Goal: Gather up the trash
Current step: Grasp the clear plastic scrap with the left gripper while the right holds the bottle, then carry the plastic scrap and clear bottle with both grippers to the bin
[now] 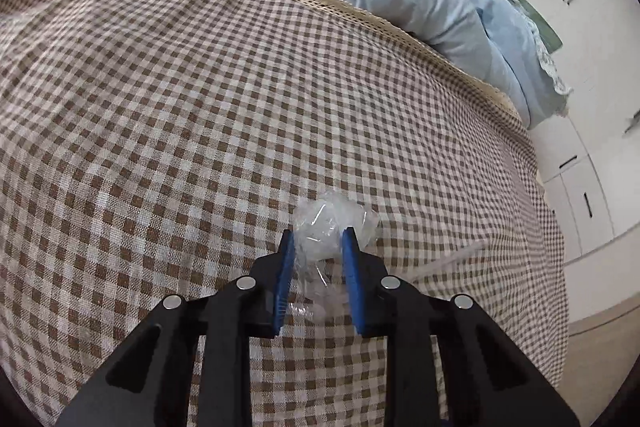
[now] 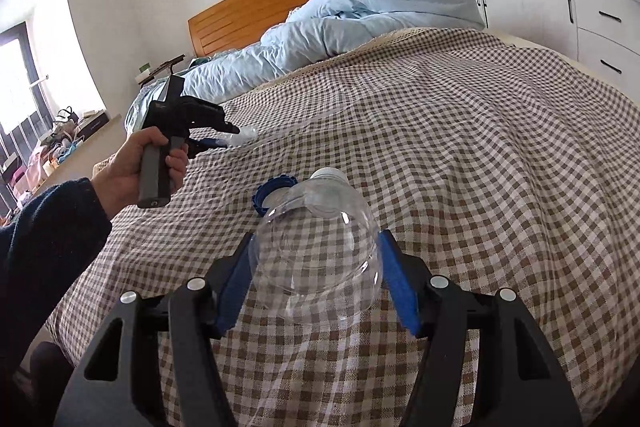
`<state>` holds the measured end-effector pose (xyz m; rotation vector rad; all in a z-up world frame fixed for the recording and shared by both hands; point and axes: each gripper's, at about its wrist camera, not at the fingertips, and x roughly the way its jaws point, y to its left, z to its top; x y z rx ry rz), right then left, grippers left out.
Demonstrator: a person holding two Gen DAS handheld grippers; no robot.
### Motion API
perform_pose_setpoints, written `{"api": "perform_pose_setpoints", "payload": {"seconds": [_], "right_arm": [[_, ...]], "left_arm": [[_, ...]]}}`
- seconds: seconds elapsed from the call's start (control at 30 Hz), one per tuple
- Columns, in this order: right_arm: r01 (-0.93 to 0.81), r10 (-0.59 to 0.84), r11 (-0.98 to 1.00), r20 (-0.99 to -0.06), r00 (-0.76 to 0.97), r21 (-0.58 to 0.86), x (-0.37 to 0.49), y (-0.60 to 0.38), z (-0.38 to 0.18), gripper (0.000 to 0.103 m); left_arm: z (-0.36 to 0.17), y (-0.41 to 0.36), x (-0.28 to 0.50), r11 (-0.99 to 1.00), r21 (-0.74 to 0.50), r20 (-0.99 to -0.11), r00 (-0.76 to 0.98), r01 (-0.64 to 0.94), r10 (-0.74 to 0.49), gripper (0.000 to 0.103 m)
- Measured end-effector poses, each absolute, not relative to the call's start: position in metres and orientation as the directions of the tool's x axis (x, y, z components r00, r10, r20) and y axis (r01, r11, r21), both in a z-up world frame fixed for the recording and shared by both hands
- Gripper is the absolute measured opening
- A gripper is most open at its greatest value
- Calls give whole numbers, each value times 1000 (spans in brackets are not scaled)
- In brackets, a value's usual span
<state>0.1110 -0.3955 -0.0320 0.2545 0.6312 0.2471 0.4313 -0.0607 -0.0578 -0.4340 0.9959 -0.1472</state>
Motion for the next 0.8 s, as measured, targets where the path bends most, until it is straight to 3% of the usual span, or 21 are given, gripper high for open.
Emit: {"api": "perform_pose_setpoints", "payload": {"seconds": [0.13, 0.3, 0.43, 0.57, 0.8], "right_arm": [[-142, 292, 943, -543, 787, 301, 101, -398, -26, 60], [-130, 268, 949, -519, 812, 287, 82, -404, -7, 60], [-117, 250, 954, -513, 821, 277, 65, -410, 8, 60], [-123, 238, 961, -510, 827, 249, 35, -415, 21, 60], [-18, 113, 987, -599, 793, 161, -28, -458, 18, 60]], "left_arm": [[-26, -58, 411, 885, -465, -706, 614, -27, -352, 17], [39, -53, 369, 888, -450, -622, 680, 96, -389, 16], [75, -61, 327, 899, -405, -604, 690, 166, -399, 16], [96, -65, 274, 900, -375, -577, 704, 222, -414, 16], [104, -100, 184, 869, -355, -554, 671, 345, -493, 16]]}}
